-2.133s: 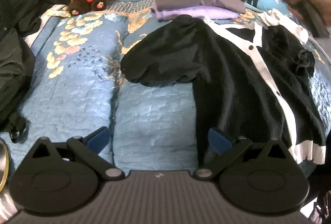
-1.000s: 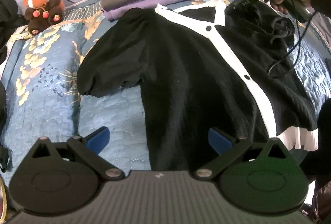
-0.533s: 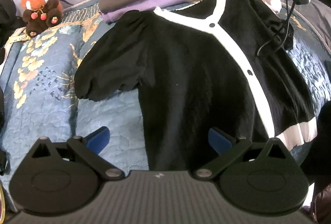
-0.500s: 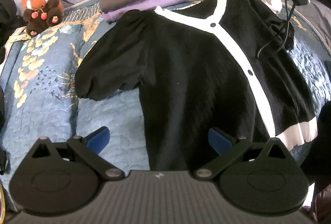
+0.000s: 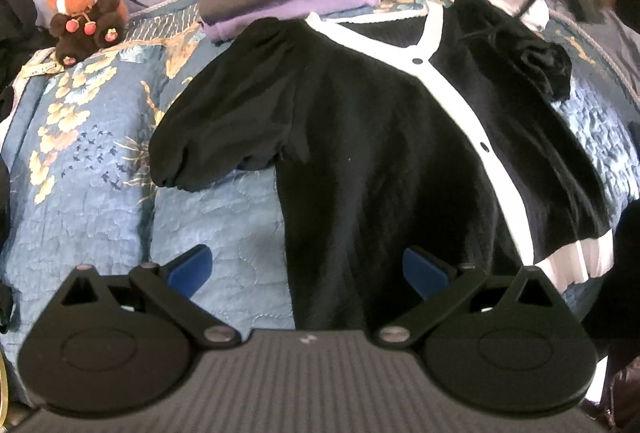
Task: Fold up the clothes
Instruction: 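Grasp the black cardigan sleeve end with the right gripper and lift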
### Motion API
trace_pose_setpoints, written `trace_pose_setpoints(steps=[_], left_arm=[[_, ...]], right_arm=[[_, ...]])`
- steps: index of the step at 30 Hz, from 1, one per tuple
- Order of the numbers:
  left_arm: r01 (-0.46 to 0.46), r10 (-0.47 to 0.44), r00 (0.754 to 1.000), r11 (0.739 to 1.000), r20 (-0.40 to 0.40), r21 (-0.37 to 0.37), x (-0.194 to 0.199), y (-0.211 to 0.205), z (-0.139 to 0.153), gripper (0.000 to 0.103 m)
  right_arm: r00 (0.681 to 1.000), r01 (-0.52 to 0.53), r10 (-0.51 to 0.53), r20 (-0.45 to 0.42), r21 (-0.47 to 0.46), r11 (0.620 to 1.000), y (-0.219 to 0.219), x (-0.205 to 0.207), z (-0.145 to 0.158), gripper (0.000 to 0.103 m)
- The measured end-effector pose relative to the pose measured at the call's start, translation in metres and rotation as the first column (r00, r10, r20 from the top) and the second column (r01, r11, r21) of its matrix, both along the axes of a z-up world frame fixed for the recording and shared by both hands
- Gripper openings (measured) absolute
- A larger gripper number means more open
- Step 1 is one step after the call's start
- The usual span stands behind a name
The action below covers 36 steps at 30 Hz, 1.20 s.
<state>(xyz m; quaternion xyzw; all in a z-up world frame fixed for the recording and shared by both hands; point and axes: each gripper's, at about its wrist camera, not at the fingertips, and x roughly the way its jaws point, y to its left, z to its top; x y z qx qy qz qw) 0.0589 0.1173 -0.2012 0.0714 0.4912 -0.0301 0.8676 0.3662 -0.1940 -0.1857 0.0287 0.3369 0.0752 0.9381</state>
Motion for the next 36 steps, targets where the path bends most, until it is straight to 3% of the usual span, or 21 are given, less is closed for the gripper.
trace_pose_setpoints(steps=[3, 6, 12, 15, 17, 18, 19, 23, 30, 33, 36], left_arm=[[0.000, 0.000, 1.000, 1.000, 0.015, -0.011, -0.004, -0.001, 0.005, 0.103], [0.006, -0.006, 1.000, 1.000, 0.027, -0.017, -0.008, -0.004, 0.010, 0.103], [0.027, -0.026, 0.999, 1.000, 0.039, -0.016, -0.016, -0.017, 0.018, 0.103], [0.044, -0.044, 0.998, 0.999, 0.036, -0.006, -0.018, -0.026, 0.019, 0.103], [0.056, -0.056, 0.998, 0.998, 0.032, 0.009, -0.019, -0.034, 0.020, 0.103], [0.061, -0.062, 0.998, 0.998, 0.034, 0.012, -0.019, -0.037, 0.021, 0.103], [0.067, -0.068, 0.997, 0.998, 0.035, 0.015, -0.020, -0.040, 0.022, 0.103], [0.084, -0.085, 0.995, 0.996, 0.046, 0.016, -0.021, -0.049, 0.028, 0.103], [0.101, -0.102, 0.993, 0.995, 0.058, 0.019, -0.024, -0.057, 0.034, 0.103], [0.105, -0.106, 0.993, 0.994, 0.059, 0.015, -0.025, -0.058, 0.034, 0.103], [0.111, -0.112, 0.992, 0.994, 0.061, 0.023, -0.027, -0.059, 0.035, 0.103]], right_arm=[[1.000, -0.017, 0.018, 0.023, -0.017, 1.000, -0.010, -0.035, 0.015, 0.047], [1.000, 0.014, -0.014, 0.000, -0.046, 0.999, -0.030, -0.068, 0.012, 0.054], [0.976, 0.135, -0.135, -0.172, -0.010, 0.991, -0.073, -0.113, -0.043, 0.054], [0.943, 0.232, -0.203, -0.264, 0.084, 0.969, -0.089, -0.123, -0.076, 0.054], [0.941, 0.270, -0.228, -0.252, 0.148, 0.951, -0.093, -0.126, -0.088, 0.054], [0.943, 0.274, -0.229, -0.240, 0.173, 0.946, -0.093, -0.126, -0.091, 0.041], [0.946, 0.267, -0.220, -0.237, 0.189, 0.945, -0.092, -0.125, -0.092, 0.005], [0.958, 0.259, -0.228, -0.177, 0.178, 0.949, -0.088, -0.130, -0.076, 0.002], [0.956, 0.286, -0.290, 0.046, 0.074, 0.955, -0.107, -0.161, 0.006, 0.002], [0.957, 0.289, -0.289, 0.023, -0.026, 0.957, -0.118, -0.157, 0.007, 0.002], [0.958, 0.278, -0.285, -0.040, -0.136, 0.951, -0.120, -0.142, -0.016, 0.002]])
